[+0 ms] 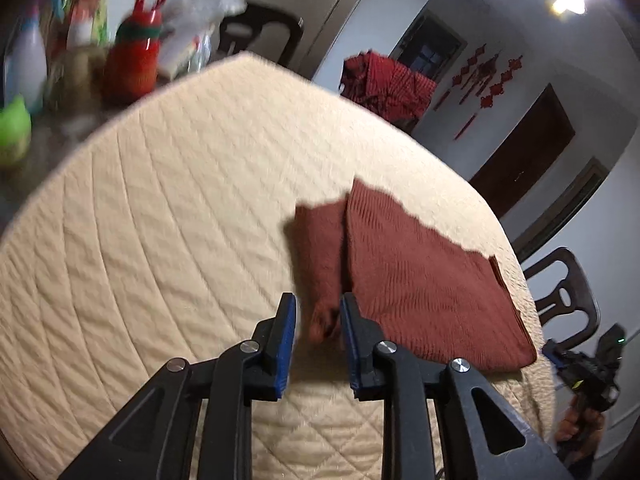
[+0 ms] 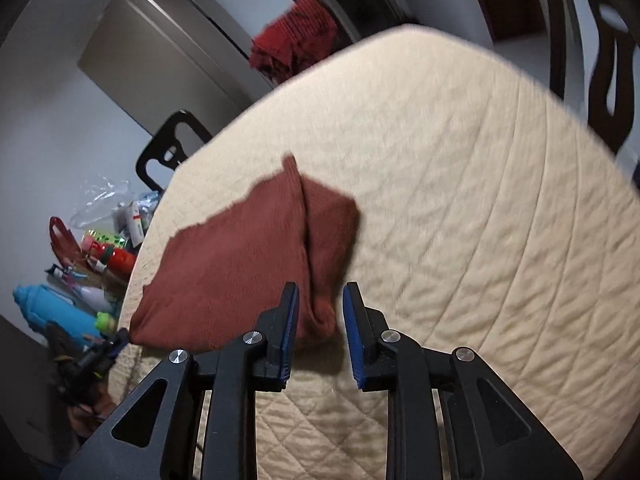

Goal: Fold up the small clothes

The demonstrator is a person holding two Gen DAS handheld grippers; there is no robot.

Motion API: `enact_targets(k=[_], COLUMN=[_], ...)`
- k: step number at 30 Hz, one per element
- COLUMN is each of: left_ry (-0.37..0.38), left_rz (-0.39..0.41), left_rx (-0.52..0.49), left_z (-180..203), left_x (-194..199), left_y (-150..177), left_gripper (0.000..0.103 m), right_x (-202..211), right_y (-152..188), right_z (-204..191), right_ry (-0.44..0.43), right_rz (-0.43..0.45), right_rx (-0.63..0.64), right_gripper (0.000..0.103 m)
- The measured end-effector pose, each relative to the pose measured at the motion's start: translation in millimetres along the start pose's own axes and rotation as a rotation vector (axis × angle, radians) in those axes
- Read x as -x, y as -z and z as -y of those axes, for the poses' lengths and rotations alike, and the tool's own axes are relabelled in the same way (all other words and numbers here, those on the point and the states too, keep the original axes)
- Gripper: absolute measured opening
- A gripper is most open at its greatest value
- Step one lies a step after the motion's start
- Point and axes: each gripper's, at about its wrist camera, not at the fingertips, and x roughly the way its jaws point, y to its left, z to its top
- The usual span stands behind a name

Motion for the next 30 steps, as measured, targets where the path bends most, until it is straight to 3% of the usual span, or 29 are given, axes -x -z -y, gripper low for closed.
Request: enact_targets(k=[4, 8, 11, 13, 19, 25, 30], left_ry=[0.077, 0.115, 0.101, 0.09, 0.111, 0.122, 0.091], left_rz=[0.039, 0.002, -0.079, -0.104, -0.075, -0.066, -0.075], left_rx=[-0.065, -0.14, -0.155, -0.159, -0.16, -0.119, -0.154], left_z=[29, 55, 53, 48, 38, 35, 44], left_x=[-10, -40, -60, -63, -44, -44, -39], left_y=[-19, -20, -7, 4, 18, 20, 17], left_gripper=[0.029, 0.029, 0.029, 0.029, 0.029, 0.029, 0.029], right_x=[-16, -43, -53, -50, -43, -72, -66], right_y=[-1, 5, 12, 16, 9, -3, -10], right_z=[-26, -34, -24, -14, -23, -16, -15], right_ry=[-0.032, -0.036, 0.015, 0.01, 0.007, 0.028, 0.013], right_rz=[0.0, -0.037, -0.076, -0.074, -0.052, -0.057, -0.045], right_rx=[0.093, 0.124, 0.125, 0.108, 0.142, 0.123, 0.103], right_gripper=[0.023, 0.023, 0.023, 0.015, 0.015, 0.012, 0.012])
